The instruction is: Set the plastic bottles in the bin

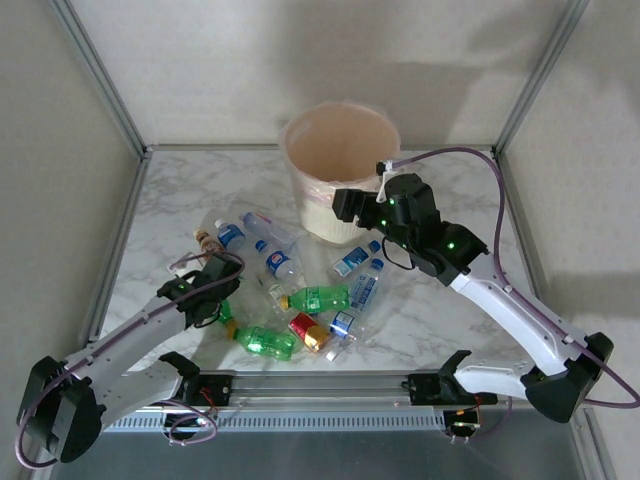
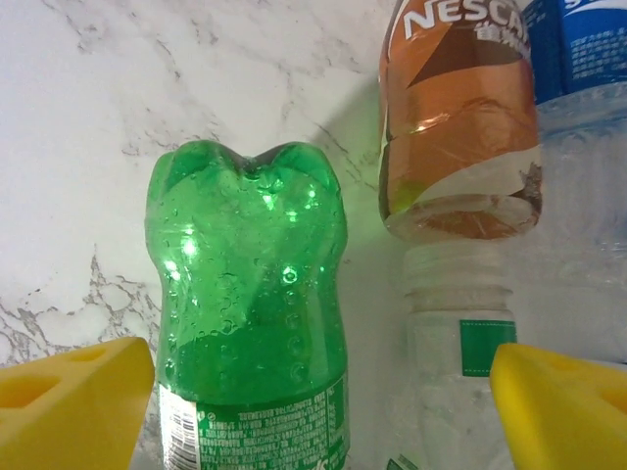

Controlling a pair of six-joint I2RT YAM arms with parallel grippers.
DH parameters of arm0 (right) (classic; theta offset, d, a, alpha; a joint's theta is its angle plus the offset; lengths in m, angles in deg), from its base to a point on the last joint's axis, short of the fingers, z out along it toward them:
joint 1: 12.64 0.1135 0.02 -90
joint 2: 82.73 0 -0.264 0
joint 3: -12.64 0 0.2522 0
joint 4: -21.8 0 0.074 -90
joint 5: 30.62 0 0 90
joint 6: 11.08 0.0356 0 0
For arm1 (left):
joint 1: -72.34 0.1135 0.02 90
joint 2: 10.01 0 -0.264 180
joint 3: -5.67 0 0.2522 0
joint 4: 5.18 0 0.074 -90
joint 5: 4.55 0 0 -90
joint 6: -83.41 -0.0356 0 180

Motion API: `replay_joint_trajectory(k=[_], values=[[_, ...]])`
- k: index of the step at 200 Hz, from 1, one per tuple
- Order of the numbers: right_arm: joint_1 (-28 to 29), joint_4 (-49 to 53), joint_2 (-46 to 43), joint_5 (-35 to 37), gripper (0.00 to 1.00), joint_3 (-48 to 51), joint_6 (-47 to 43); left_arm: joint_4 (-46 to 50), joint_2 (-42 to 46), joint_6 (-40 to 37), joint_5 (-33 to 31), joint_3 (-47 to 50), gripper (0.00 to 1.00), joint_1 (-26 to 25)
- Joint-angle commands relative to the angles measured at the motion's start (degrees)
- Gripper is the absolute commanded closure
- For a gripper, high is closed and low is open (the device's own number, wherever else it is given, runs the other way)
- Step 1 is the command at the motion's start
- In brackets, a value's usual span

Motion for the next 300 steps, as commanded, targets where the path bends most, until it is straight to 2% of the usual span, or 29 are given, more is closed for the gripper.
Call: replay_joint_trajectory(k=[1, 60, 114, 147, 167, 233, 300], values=[[0.4, -0.8, -1.0, 1.5, 0.16, 1.0, 1.1, 3.3, -0.6, 12.6, -0.6, 2.2, 0.14, 0.7], [0.4, -0.4, -2.2, 1.7, 0.16, 1.9, 1.5, -0.3, -3.8, 13.5, 0.6, 4.6, 0.18, 2.3], [0.4, -0.6, -2.9, 1.4, 0.16, 3.7, 2.2, -4.2, -6.4, 11.4, 0.9, 6.5, 0.22, 6.0], [0.4, -0.3, -3.2, 1.3, 0.16, 4.6, 2.8, -5.4, -6.9, 11.1, 1.4, 7.3, 0.31, 6.5], [0.4, -0.3, -3.6, 1.5, 0.16, 5.2, 3.1, -5.4, -6.2, 11.1, 1.7, 7.6, 0.34, 6.5], [0.4, 0.4, -4.9, 1.7, 0.17, 5.5, 3.5, -1.7, -1.7, 11.0, 1.0, 5.6, 0.4, 6.5], [0.4, 0.3, -5.1, 0.4, 0.17, 5.0, 3.5, 5.1, 4.3, 7.8, -0.9, -4.7, 0.43, 6.3]])
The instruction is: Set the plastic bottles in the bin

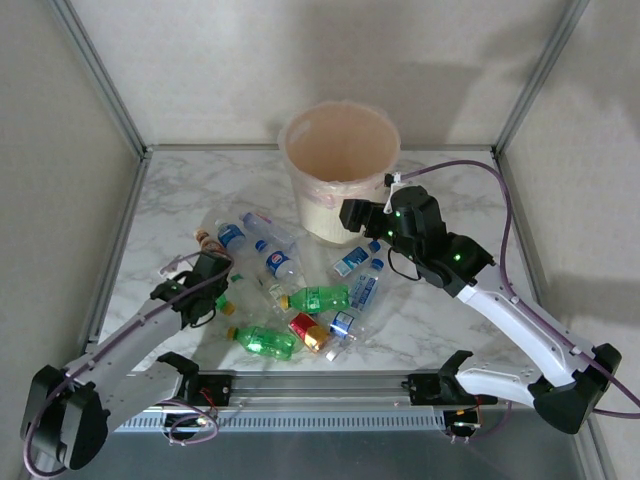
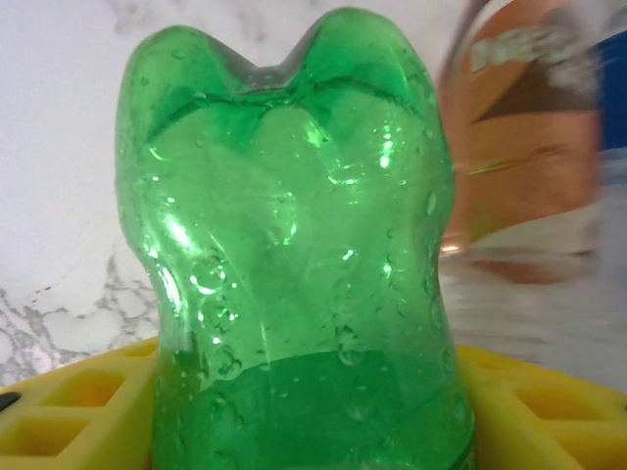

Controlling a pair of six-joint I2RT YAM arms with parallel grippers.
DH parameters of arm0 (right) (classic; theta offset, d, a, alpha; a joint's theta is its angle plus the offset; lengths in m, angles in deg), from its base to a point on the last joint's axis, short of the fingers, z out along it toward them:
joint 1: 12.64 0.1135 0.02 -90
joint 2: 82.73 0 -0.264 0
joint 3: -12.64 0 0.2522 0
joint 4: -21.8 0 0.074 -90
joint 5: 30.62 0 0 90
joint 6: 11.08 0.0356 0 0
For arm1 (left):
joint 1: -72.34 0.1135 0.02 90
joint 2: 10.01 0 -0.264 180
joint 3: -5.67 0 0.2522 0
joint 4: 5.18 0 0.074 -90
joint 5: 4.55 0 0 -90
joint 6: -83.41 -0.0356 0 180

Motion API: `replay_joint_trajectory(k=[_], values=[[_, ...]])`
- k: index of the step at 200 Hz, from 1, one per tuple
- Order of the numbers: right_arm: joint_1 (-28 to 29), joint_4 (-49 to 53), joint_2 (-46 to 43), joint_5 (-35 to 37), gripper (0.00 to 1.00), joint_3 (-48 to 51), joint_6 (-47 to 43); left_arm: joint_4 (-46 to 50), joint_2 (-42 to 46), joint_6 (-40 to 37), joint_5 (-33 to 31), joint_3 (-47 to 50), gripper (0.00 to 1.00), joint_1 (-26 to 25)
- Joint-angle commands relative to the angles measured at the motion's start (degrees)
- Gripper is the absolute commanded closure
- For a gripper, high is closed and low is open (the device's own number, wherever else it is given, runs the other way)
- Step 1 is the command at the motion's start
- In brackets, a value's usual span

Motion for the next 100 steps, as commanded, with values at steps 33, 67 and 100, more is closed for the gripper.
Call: replay_joint_trajectory(k=[33, 67, 100], values=[[0.4, 0.1, -1.3, -0.2, 0.17, -0.4, 0.8, 9.0, 1.2, 1.1, -5.3, -17.5, 0.43, 0.3], [0.4, 0.7, -2.3, 0.2, 0.17, 0.9, 1.2, 6.6, -2.8, -5.2, -5.1, -31.0, 0.43, 0.2], [0.4, 1.4, -3.9, 0.6, 0.17, 2.6, 2.0, -0.6, -7.8, -9.3, -2.4, -40.4, 0.45, -0.1]])
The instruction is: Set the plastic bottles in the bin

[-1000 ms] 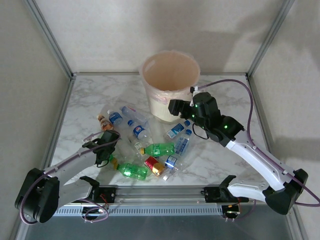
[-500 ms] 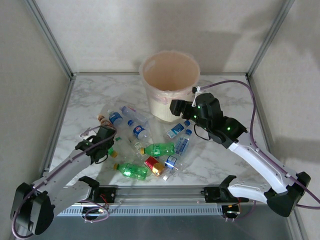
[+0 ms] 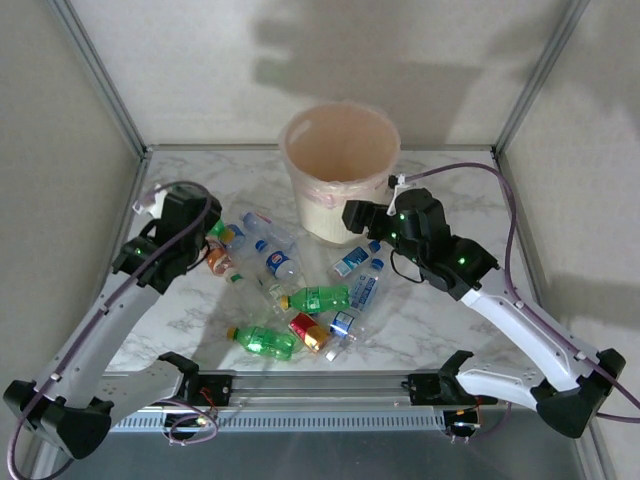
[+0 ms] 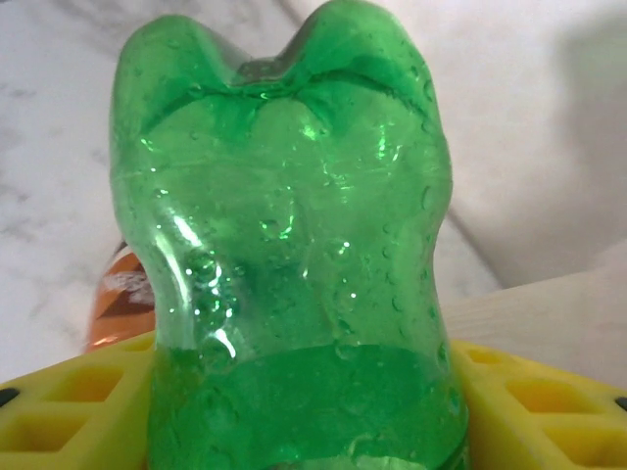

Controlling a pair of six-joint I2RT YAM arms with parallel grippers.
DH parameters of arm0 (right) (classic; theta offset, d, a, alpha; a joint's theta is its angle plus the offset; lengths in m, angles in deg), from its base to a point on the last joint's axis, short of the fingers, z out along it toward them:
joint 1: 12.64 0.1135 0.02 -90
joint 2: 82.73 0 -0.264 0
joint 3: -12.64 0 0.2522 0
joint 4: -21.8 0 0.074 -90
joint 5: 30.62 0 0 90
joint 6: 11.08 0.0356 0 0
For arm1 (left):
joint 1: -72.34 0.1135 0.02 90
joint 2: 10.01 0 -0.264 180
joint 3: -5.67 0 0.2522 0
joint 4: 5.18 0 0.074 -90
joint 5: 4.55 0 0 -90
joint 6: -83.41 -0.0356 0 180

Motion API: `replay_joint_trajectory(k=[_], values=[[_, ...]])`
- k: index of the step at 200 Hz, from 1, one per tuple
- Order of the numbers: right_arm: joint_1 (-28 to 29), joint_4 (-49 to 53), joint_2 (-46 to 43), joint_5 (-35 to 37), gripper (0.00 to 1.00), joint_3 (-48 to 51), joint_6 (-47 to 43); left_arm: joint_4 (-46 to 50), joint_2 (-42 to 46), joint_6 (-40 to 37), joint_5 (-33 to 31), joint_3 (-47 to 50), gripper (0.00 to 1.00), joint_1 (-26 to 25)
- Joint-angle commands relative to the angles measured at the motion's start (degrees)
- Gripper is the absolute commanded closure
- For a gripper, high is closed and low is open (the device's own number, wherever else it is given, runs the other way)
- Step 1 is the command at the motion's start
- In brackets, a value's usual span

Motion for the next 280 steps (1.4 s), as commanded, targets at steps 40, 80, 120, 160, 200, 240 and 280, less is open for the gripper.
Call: replay_joint_trajectory(k=[40, 80, 120, 160, 200, 240, 280], values=[[0.4, 3.8, -4.3, 2.5, 0.17, 3.7, 2.3, -11.9, -11.0, -7.6, 5.7, -16.3, 0.46, -1.8], [0.4, 5.8, -7.7, 3.9, 0.17, 6.0, 3.4, -16.8, -19.8, -11.6, 8.5, -28.7, 0.45, -5.8], [0.4, 7.2, -9.7, 4.2, 0.17, 7.2, 4.4, -23.3, -29.7, -12.1, 14.4, -36.2, 0.44, -8.8], [0.4, 9.2, -11.7, 4.3, 0.17, 8.5, 5.6, -23.6, -41.3, -12.1, 18.2, -46.0, 0.45, -10.9], [0.4, 9.1, -13.5, 3.5, 0.18, 10.8, 7.0, -19.7, -49.5, -12.7, 19.4, -53.9, 0.46, -11.8], [0.4, 8.6, -13.7, 2.6, 0.18, 12.5, 7.9, -13.7, -53.9, -12.8, 18.8, -56.9, 0.44, -11.8], [0.4, 8.0, -13.6, 2.4, 0.18, 13.5, 8.2, -8.8, -55.9, -13.5, 18.6, -58.8, 0.44, -12.5]])
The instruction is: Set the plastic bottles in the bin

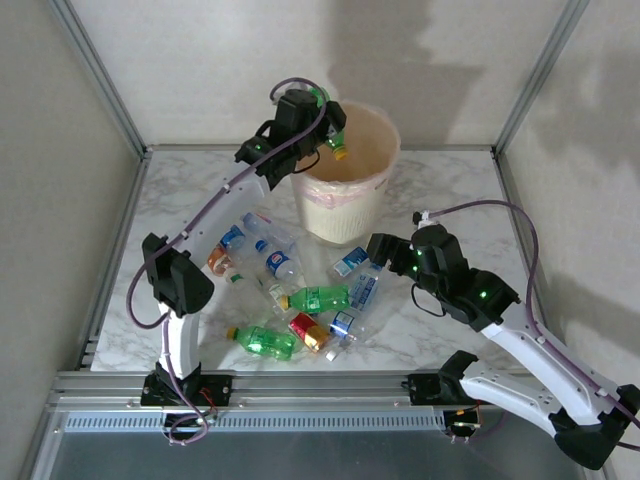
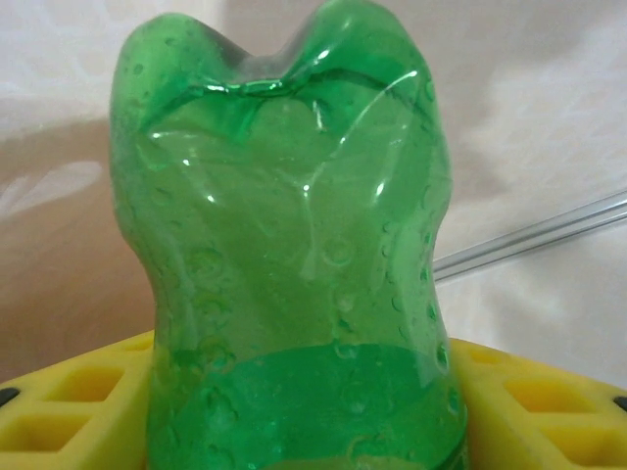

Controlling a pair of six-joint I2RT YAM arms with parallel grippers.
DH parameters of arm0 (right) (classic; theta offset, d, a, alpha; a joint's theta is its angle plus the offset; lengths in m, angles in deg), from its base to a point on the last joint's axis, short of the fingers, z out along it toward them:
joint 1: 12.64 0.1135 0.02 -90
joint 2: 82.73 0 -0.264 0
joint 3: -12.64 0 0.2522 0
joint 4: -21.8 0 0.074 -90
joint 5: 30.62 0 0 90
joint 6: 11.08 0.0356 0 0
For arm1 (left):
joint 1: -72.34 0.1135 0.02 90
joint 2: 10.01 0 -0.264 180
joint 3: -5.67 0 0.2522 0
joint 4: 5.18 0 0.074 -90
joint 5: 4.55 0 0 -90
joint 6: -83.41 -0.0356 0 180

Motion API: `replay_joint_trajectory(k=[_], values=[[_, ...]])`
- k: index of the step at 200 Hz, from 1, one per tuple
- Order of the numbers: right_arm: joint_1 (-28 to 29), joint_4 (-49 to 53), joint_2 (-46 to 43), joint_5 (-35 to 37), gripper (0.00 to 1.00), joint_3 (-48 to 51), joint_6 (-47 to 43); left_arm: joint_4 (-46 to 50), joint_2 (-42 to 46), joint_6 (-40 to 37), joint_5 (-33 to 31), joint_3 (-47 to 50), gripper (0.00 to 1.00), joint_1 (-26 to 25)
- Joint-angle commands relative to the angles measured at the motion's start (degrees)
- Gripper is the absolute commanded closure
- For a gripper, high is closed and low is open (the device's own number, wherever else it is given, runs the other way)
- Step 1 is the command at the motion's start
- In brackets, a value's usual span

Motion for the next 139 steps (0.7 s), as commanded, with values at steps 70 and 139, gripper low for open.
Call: replay_joint_trajectory(k=[70, 139], values=[[0.4, -0.4, 0.5, -0.5, 0.18, -0.2, 0.7, 7.0, -1.8, -2.2, -1.0, -2.0, 0.39, -2.6], [0.4, -0.4, 1.5, -1.9, 0.17, -0.9, -0.5, 6.7, 0.1, -2.9, -3.5, -2.0, 0.23, -3.6]])
